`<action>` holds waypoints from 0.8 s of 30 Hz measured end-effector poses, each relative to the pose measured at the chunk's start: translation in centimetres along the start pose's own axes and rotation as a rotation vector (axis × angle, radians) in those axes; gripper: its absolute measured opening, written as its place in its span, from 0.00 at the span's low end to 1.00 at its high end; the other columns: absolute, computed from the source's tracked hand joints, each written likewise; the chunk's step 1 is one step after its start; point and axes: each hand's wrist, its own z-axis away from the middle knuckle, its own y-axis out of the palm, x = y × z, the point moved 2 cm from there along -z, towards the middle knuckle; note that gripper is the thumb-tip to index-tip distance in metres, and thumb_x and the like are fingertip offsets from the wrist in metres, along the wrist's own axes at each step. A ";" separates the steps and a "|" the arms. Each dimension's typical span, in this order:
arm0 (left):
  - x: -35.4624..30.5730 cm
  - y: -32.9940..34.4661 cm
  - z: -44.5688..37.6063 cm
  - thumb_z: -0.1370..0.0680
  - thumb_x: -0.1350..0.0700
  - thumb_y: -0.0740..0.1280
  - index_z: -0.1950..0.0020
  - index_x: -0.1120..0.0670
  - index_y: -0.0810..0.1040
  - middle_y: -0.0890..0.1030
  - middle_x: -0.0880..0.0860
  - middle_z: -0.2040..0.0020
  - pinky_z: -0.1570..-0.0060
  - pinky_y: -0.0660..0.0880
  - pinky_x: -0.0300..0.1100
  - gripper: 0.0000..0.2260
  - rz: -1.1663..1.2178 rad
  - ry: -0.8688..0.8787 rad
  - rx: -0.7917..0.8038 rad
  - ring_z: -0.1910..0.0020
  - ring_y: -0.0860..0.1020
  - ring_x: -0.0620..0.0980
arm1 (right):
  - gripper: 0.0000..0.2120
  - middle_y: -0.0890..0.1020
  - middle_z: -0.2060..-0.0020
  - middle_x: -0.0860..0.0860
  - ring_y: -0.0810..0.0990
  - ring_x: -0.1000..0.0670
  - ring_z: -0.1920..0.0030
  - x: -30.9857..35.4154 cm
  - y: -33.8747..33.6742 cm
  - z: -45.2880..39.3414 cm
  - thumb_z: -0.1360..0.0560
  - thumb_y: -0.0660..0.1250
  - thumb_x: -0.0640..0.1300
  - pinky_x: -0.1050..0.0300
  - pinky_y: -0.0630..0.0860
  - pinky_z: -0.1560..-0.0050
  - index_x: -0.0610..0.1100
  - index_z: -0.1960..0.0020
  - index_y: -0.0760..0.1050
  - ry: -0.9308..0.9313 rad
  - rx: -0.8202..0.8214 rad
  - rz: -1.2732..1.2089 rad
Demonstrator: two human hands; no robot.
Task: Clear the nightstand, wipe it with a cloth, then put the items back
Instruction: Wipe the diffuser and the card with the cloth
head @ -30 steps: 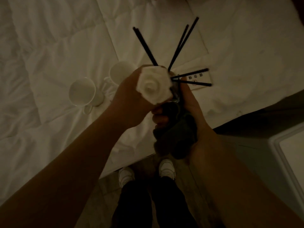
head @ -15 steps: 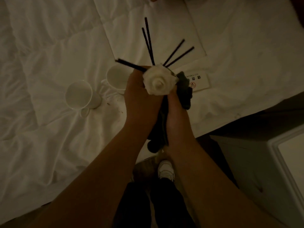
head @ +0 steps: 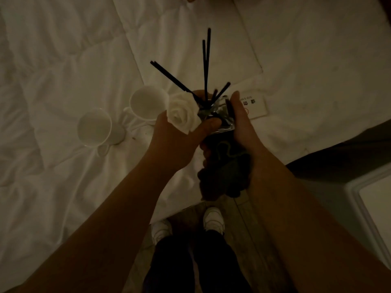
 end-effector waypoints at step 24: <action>7.7 3.1 -5.8 0.29 0.48 0.71 0.59 0.31 0.72 0.77 0.30 0.65 0.63 0.68 0.28 0.12 -0.285 -0.368 -0.331 0.64 0.75 0.27 | 0.30 0.82 0.57 0.50 0.80 0.51 0.62 0.9 -9.6 5.3 0.35 0.69 0.56 0.55 0.80 0.58 0.43 0.36 0.75 0.018 -0.023 -0.330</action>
